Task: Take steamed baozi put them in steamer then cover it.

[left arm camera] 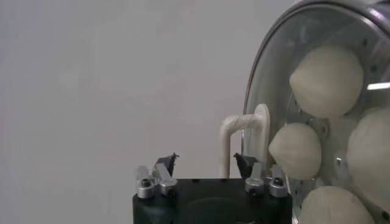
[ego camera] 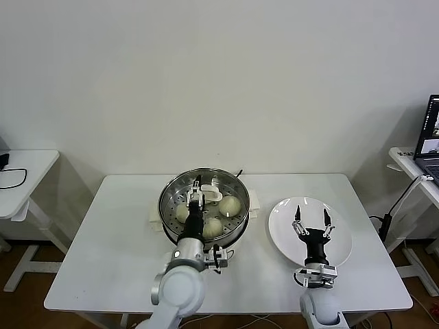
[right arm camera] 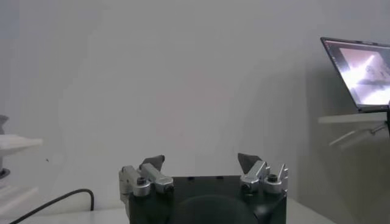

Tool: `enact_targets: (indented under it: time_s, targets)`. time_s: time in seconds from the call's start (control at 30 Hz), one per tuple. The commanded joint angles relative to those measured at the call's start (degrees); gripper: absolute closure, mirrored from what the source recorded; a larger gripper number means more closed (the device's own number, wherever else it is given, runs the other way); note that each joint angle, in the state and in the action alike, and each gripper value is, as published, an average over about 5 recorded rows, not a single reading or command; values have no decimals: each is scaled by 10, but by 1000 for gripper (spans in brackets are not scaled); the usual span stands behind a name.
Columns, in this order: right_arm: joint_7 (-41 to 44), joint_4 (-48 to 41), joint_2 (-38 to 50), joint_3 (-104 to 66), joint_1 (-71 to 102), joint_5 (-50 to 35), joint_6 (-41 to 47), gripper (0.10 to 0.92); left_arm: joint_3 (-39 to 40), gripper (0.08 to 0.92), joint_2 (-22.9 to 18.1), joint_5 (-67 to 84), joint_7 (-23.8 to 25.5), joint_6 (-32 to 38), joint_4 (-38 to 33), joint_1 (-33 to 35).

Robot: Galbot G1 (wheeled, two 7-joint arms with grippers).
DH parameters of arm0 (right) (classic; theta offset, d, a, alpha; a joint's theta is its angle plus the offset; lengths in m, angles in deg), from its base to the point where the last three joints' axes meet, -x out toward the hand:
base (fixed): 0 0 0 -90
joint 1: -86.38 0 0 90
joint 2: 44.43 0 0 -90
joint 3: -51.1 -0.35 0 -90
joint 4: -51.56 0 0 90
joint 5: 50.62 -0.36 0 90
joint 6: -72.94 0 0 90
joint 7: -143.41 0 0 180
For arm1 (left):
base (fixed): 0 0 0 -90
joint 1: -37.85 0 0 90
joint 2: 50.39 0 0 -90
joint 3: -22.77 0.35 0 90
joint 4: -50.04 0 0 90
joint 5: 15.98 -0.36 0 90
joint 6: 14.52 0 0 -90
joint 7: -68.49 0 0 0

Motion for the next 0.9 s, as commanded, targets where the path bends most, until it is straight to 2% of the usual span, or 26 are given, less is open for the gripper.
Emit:
enact_targets:
  time_s: [0.03, 0.13, 0.23, 0.37, 0.43, 0.57, 0.73, 0.9]
  targets:
    - [1, 4, 2, 0, 0, -1, 0, 203, -14, 187, 30, 74, -3, 0, -127, 78]
    - [5, 11, 7, 3, 6, -6, 5, 203, -43, 178, 37, 191, -45, 1, -162, 86]
    - [9, 24, 16, 11, 16, -19, 25, 203, -87, 177, 45, 354, -122, 7, -186, 89]
    - [8, 42, 30, 20, 28, -38, 57, 203, -170, 177, 48, 603, -245, 62, -164, 90]
    - [12, 53, 35, 21, 34, -49, 75, 203, -212, 177, 46, 700, -275, 94, -139, 96]
    - [28, 70, 42, 25, 45, -83, 88, 203, -279, 177, 41, 837, -279, 151, -91, 116]
    - [33, 71, 50, 31, 48, -99, 89, 203, -317, 177, 36, 865, -262, 258, -15, 121]
    - [32, 74, 54, 39, 51, -104, 91, 203, -330, 177, 37, 879, -240, 295, 21, 124]
